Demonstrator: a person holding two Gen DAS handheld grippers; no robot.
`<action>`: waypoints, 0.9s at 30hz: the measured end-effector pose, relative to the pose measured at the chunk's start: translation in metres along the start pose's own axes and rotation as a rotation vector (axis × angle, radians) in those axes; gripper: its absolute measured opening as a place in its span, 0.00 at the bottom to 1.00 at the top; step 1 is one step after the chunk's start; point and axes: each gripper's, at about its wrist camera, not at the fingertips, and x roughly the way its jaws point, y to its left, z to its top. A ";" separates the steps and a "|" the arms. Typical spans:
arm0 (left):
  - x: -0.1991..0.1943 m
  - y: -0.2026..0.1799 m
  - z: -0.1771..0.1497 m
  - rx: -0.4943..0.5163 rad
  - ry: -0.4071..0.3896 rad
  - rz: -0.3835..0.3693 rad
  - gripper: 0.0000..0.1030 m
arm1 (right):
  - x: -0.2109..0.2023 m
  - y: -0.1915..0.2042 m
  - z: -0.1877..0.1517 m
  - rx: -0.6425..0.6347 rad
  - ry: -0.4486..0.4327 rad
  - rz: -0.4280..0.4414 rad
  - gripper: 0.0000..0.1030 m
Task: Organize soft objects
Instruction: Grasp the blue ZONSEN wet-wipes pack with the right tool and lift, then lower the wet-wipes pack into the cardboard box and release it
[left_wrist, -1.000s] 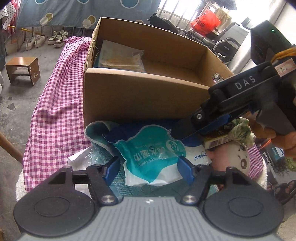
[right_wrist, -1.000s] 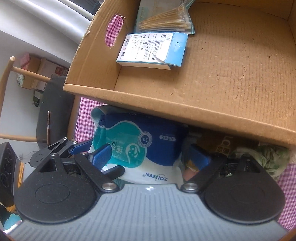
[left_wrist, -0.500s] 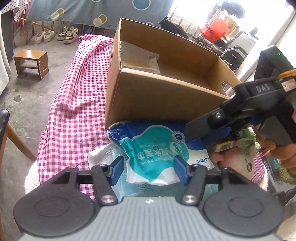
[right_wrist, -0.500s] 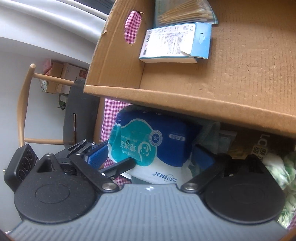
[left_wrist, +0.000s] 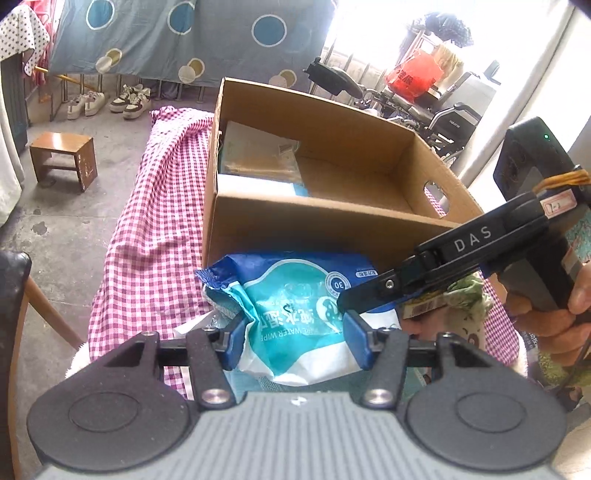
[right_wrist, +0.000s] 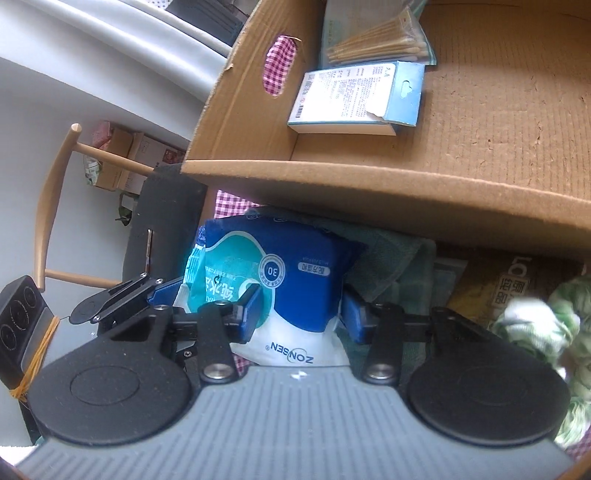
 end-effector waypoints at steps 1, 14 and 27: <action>-0.006 -0.003 0.002 0.006 -0.014 0.006 0.54 | -0.006 0.005 -0.001 -0.011 -0.012 0.013 0.44; -0.055 -0.058 0.100 0.174 -0.188 0.020 0.54 | -0.101 0.004 0.059 -0.038 -0.248 0.142 0.44; 0.164 -0.071 0.247 0.159 0.135 -0.090 0.60 | -0.090 -0.155 0.200 0.200 -0.264 -0.051 0.44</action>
